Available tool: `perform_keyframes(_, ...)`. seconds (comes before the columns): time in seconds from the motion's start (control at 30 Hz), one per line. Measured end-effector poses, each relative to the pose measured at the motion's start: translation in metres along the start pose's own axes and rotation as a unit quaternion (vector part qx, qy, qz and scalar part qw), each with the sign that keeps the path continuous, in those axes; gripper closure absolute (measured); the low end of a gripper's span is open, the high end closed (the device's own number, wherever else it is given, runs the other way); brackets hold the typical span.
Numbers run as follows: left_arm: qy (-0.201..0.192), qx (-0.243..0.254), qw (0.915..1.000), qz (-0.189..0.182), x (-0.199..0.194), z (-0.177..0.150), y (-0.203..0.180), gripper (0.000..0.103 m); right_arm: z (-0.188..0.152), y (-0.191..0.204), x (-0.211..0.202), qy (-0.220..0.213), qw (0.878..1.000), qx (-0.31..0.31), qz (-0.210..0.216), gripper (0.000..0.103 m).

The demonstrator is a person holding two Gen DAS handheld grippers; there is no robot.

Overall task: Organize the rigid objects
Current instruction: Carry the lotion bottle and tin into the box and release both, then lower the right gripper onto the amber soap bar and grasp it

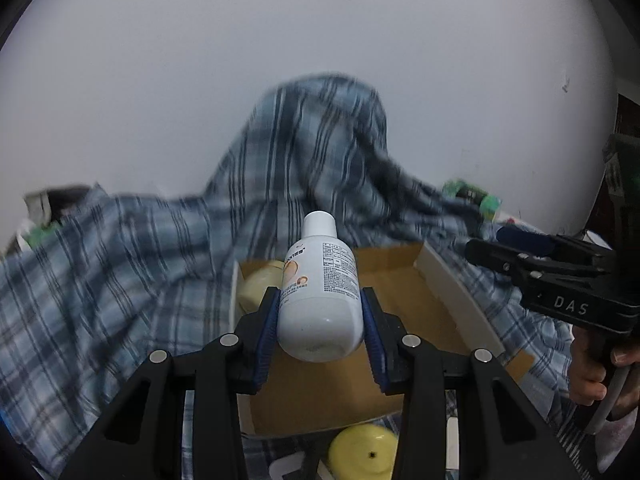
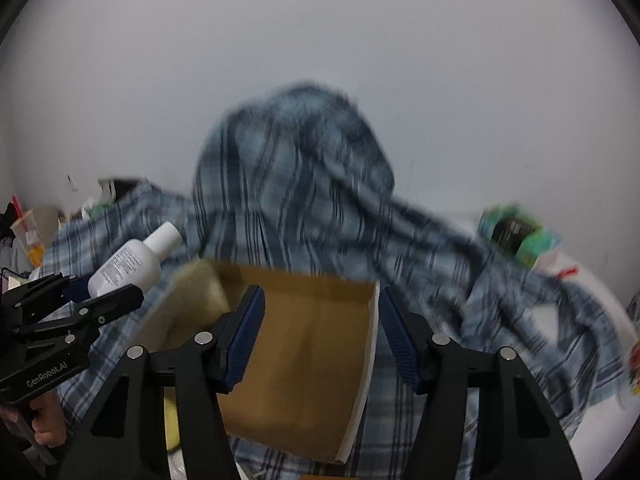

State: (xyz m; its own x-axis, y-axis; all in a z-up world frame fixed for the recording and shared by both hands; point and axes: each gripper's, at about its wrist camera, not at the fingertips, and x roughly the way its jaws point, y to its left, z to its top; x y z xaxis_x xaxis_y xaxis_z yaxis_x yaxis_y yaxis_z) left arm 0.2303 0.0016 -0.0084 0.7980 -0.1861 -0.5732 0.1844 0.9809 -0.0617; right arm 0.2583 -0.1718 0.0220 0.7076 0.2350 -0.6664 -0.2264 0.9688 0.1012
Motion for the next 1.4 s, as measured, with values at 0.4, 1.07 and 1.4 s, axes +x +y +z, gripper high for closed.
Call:
perform_keyframes(0.4, 0.045, 0.007, 0.9989, 0.011, 0.032, -0.017, -0.005, 0.061, -0.023, -0.005, 0.066, 0.128, 0.992, -0.001, 0.013, 0.047)
perform_keyframes(1.07, -0.092, 0.037, 0.9931, 0.063, -0.05, 0.009, -0.021, 0.033, 0.007, -0.001, 0.006, 0.04, 0.999, -0.012, 0.001, 0.02)
perform_keyframes(1.4, -0.212, 0.024, 0.9737, 0.08, -0.142, -0.007, -0.035, 0.017, 0.0, 0.01, -0.105, -0.109, 0.994, -0.026, -0.012, 0.012)
